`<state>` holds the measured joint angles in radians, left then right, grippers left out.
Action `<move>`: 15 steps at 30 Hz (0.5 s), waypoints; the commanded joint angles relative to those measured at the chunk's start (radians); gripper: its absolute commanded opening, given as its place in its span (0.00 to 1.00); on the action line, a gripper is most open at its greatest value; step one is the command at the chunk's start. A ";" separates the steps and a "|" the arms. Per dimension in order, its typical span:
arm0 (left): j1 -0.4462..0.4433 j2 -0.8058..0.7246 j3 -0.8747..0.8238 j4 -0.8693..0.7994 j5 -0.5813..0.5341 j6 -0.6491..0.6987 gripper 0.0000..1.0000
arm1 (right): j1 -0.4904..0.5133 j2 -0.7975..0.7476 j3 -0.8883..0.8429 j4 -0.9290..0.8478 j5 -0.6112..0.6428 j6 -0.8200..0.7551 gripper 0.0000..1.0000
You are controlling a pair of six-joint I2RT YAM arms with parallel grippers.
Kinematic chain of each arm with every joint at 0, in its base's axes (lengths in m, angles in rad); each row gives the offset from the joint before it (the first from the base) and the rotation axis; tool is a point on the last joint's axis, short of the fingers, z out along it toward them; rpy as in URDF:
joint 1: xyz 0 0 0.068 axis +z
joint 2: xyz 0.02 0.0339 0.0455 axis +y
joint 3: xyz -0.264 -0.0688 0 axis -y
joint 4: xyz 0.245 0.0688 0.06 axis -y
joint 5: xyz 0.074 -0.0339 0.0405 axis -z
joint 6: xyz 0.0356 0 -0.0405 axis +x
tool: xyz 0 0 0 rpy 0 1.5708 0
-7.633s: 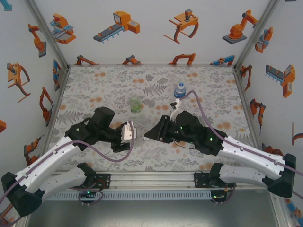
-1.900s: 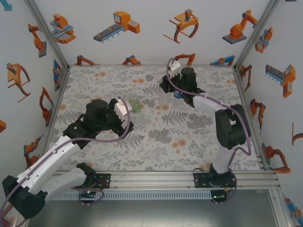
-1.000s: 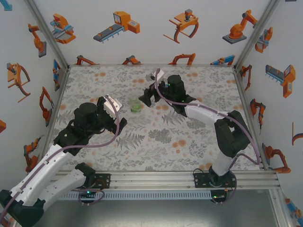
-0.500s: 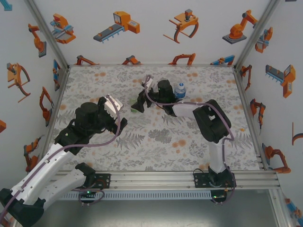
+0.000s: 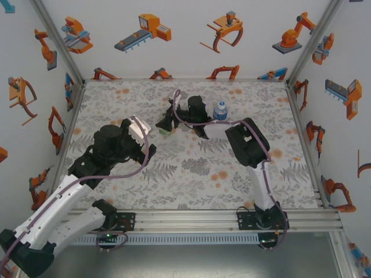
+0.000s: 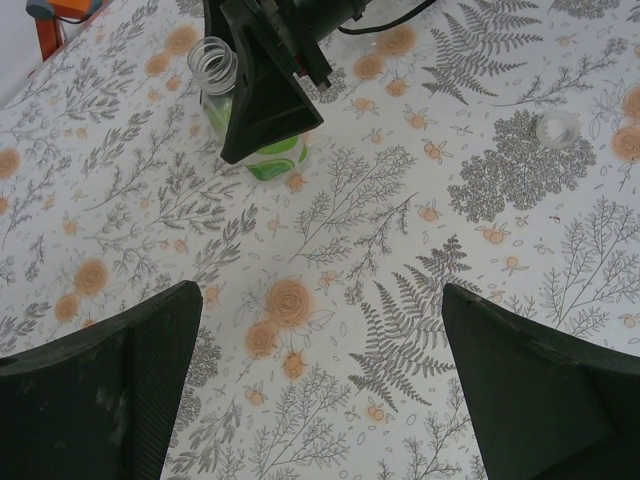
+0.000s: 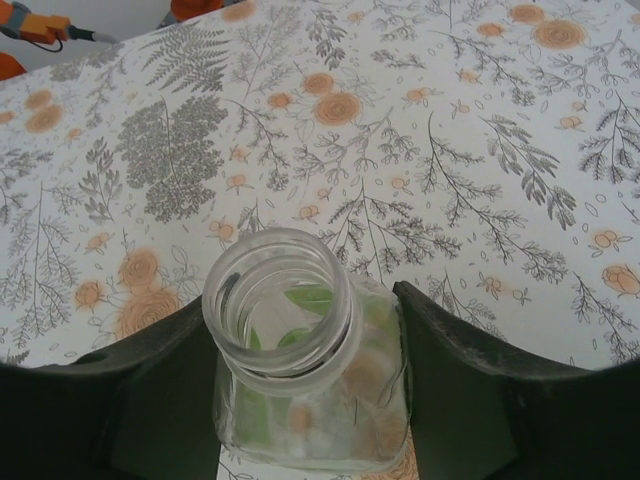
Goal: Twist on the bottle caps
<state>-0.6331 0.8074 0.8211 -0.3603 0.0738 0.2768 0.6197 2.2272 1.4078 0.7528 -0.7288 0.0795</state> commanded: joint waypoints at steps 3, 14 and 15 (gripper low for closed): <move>0.007 0.006 -0.011 0.004 0.002 -0.001 0.97 | 0.003 -0.018 0.006 0.066 -0.034 0.020 0.46; 0.006 0.026 0.015 0.010 0.136 -0.060 0.97 | 0.011 -0.256 -0.193 0.079 0.011 0.030 0.35; 0.006 0.022 0.016 0.009 0.162 -0.062 0.97 | 0.012 -0.282 -0.219 0.079 0.015 0.033 0.34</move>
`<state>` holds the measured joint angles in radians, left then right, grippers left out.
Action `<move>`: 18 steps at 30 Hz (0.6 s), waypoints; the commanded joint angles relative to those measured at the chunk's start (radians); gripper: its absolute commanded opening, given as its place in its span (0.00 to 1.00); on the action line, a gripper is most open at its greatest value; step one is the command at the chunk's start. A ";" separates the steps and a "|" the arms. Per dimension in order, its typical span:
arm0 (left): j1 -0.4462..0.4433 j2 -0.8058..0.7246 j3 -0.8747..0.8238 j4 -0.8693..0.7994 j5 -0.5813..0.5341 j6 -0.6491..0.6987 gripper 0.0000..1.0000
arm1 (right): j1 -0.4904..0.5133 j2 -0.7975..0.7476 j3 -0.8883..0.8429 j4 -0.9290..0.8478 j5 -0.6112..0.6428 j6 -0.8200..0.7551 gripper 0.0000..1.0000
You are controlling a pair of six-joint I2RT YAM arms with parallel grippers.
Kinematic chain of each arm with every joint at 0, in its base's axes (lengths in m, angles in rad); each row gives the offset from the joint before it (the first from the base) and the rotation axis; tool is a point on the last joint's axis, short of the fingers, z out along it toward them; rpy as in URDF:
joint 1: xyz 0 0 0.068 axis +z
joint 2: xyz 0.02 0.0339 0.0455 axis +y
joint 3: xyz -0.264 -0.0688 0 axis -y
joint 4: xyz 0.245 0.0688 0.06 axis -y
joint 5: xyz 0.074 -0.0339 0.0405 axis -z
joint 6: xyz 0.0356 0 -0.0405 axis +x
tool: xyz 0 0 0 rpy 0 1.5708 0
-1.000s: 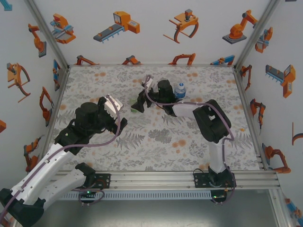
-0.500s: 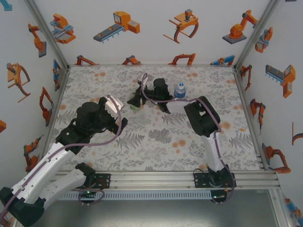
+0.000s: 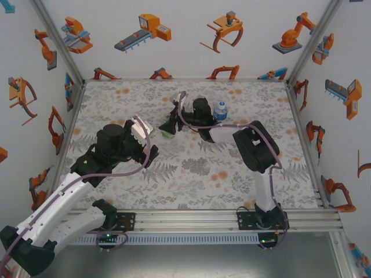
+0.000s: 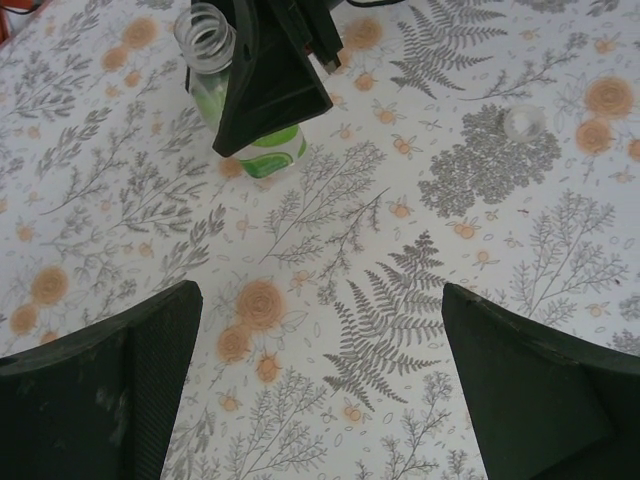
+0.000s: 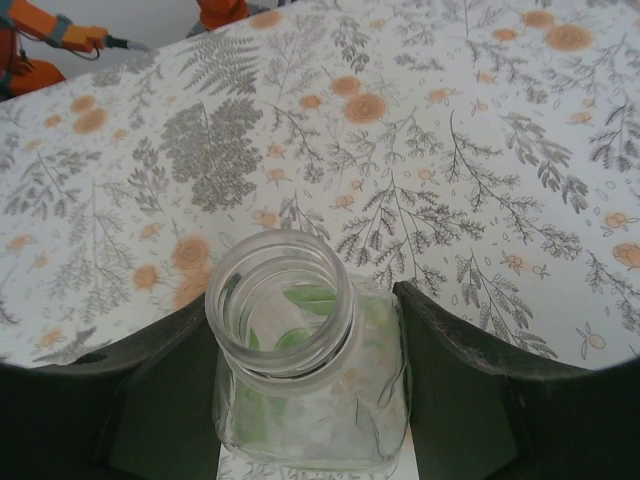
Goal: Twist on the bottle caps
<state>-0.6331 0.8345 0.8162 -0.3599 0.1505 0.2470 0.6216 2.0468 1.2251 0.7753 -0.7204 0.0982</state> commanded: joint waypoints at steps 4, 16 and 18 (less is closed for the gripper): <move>-0.005 -0.053 -0.016 0.061 0.188 -0.027 0.97 | 0.024 -0.231 -0.149 0.056 0.021 0.044 0.32; -0.030 -0.072 -0.067 0.229 0.361 -0.143 0.99 | 0.083 -0.607 -0.381 -0.069 0.097 0.153 0.25; -0.036 -0.069 -0.070 0.249 0.387 -0.143 0.99 | 0.100 -0.665 -0.391 -0.136 0.099 0.149 0.25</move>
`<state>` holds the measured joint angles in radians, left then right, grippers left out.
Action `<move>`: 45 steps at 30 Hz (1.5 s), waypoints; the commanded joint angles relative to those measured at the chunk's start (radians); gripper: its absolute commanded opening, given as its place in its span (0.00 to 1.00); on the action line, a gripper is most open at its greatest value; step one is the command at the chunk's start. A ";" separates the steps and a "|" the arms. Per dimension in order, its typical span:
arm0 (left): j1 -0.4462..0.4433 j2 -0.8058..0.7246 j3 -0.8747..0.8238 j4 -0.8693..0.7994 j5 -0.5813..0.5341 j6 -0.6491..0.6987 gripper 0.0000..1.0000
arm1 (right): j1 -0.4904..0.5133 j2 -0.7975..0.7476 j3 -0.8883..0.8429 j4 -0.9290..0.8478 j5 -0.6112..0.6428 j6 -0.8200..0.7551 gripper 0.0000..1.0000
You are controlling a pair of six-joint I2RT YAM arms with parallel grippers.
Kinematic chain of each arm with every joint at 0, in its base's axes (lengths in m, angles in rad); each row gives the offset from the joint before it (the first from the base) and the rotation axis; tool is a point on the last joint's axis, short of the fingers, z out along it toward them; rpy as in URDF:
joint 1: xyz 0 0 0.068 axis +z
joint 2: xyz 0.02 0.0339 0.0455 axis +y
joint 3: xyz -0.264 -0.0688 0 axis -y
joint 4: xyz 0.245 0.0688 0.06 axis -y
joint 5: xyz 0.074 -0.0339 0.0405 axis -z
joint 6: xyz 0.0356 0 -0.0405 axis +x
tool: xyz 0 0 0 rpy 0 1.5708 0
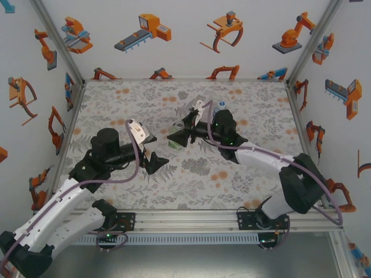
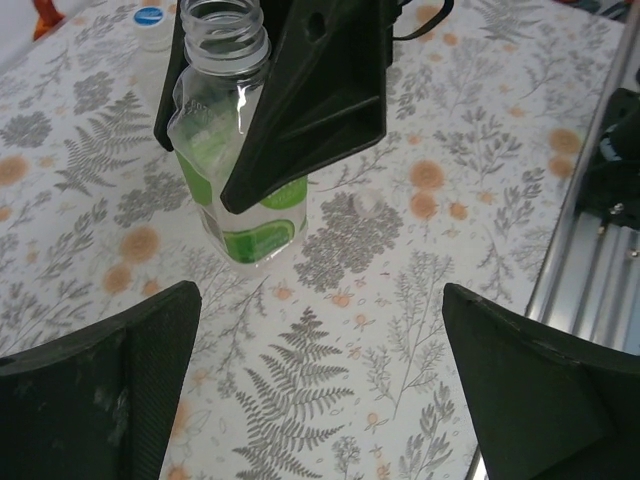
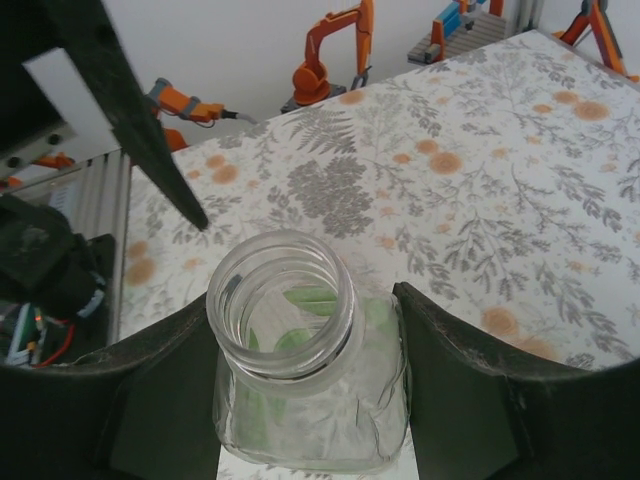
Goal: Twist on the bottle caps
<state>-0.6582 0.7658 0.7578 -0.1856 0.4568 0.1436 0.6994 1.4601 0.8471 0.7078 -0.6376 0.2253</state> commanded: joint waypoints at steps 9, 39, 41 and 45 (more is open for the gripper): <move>-0.024 -0.025 -0.082 0.279 0.223 -0.097 0.97 | 0.089 -0.289 -0.028 -0.263 0.039 0.025 0.23; -0.135 0.076 -0.021 0.520 0.442 -0.218 0.68 | 0.308 -0.390 -0.004 0.001 0.187 0.108 0.16; -0.135 0.068 -0.021 0.507 0.436 -0.211 0.68 | 0.308 -0.391 0.001 0.001 0.189 0.106 0.16; -0.135 0.061 -0.017 0.464 0.439 -0.185 0.70 | 0.311 -0.387 0.013 0.003 0.190 0.106 0.15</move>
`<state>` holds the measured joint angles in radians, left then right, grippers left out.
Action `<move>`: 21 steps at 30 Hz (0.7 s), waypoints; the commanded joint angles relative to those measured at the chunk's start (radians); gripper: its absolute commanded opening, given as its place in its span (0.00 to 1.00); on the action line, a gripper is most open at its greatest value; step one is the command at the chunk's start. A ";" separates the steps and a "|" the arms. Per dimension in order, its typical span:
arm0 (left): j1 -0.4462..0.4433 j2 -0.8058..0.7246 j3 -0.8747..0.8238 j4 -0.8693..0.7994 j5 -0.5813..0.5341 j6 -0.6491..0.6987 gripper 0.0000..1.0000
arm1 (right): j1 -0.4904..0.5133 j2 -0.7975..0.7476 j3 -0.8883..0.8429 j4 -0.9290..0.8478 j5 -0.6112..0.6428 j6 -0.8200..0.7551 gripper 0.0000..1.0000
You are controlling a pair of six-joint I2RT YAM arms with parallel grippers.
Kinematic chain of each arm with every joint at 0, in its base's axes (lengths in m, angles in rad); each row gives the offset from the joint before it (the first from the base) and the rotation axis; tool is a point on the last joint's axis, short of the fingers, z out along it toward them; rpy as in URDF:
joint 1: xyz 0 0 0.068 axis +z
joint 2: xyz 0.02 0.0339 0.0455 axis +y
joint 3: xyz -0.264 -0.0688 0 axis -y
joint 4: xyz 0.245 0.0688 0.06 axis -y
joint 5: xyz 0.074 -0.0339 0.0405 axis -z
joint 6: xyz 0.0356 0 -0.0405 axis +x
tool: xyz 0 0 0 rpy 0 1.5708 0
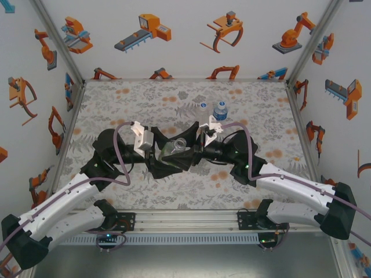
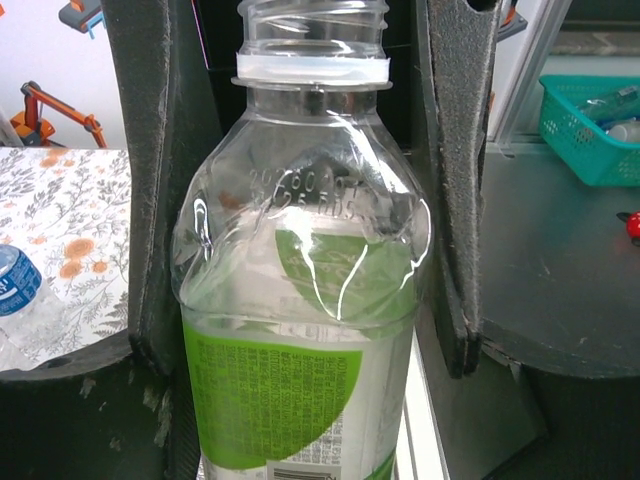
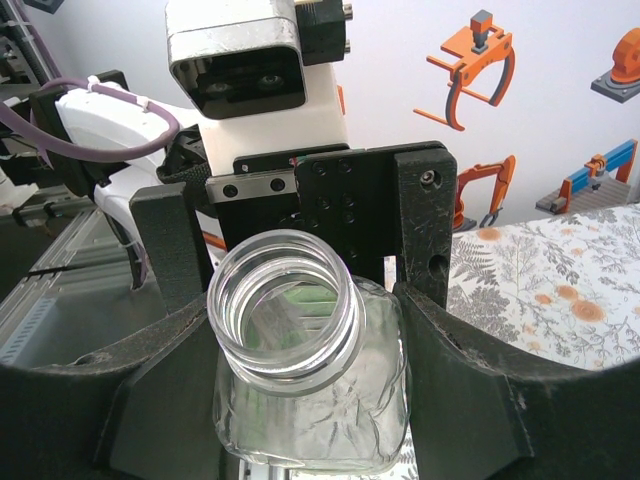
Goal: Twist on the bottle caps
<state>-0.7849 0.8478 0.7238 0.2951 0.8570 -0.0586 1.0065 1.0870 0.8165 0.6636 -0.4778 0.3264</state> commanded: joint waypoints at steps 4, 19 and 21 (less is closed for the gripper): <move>-0.009 -0.019 0.029 -0.086 0.037 0.051 0.74 | 0.009 -0.007 0.062 0.047 0.030 0.004 0.15; -0.008 -0.021 0.046 -0.100 0.024 0.069 0.55 | 0.035 0.013 0.099 -0.006 0.026 -0.031 0.14; -0.009 -0.026 0.045 -0.089 0.022 0.063 0.53 | 0.037 0.013 0.094 -0.008 0.029 -0.033 0.14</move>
<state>-0.7868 0.8383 0.7334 0.1898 0.8574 0.0006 1.0378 1.0946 0.8795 0.6415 -0.4694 0.3180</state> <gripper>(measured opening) 0.553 0.555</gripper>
